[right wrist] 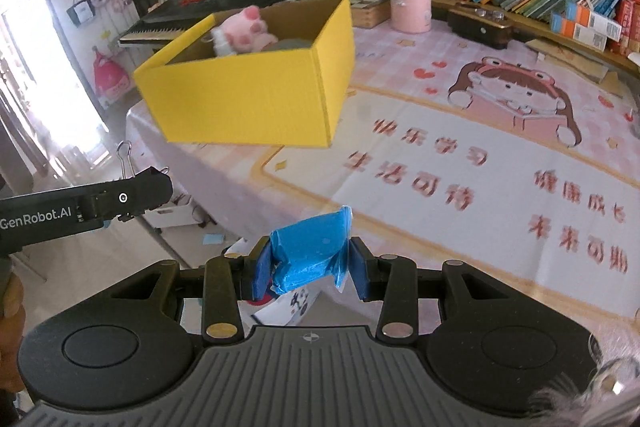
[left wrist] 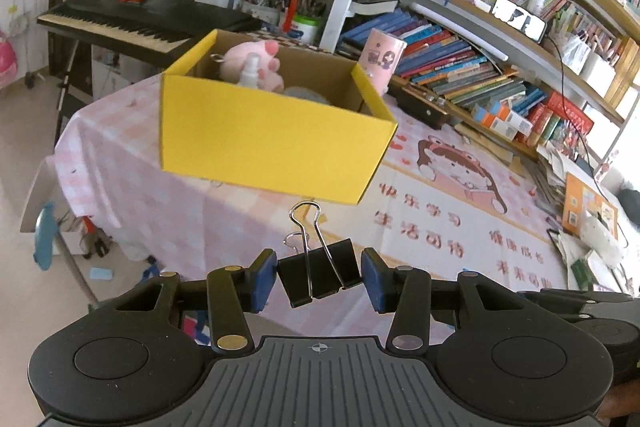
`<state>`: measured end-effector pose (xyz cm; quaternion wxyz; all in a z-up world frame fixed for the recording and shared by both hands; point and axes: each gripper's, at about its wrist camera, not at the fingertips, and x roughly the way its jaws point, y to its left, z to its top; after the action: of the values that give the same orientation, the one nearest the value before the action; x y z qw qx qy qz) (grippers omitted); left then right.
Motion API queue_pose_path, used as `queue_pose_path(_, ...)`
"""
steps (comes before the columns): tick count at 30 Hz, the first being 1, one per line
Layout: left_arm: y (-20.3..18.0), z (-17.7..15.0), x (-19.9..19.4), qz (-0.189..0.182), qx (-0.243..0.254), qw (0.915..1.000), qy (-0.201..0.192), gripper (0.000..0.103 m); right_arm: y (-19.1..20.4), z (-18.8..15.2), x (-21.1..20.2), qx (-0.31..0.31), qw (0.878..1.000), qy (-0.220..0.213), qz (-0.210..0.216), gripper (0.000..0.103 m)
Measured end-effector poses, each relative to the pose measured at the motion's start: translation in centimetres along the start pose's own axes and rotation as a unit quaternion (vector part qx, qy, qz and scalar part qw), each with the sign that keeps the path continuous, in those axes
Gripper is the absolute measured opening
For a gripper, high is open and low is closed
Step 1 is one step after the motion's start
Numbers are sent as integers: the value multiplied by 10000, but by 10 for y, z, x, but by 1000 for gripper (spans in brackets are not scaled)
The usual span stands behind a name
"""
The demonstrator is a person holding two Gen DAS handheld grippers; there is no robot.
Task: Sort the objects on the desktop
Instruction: 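Carry the binder clip and blue toy toward the yellow box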
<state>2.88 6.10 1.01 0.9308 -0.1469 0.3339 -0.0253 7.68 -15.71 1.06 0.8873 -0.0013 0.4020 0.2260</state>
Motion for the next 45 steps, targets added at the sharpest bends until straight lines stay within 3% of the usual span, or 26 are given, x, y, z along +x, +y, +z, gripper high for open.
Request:
queue_pose_path(19,43,-11,-47,195,-222,9990,-338,44,60,-11,-8,-262,9994,-129,177,37)
queue_pose_path(45,54,-3,-38,157,-313,9989,-317,45,72,-1,3,-370,9992,-64,156,37)
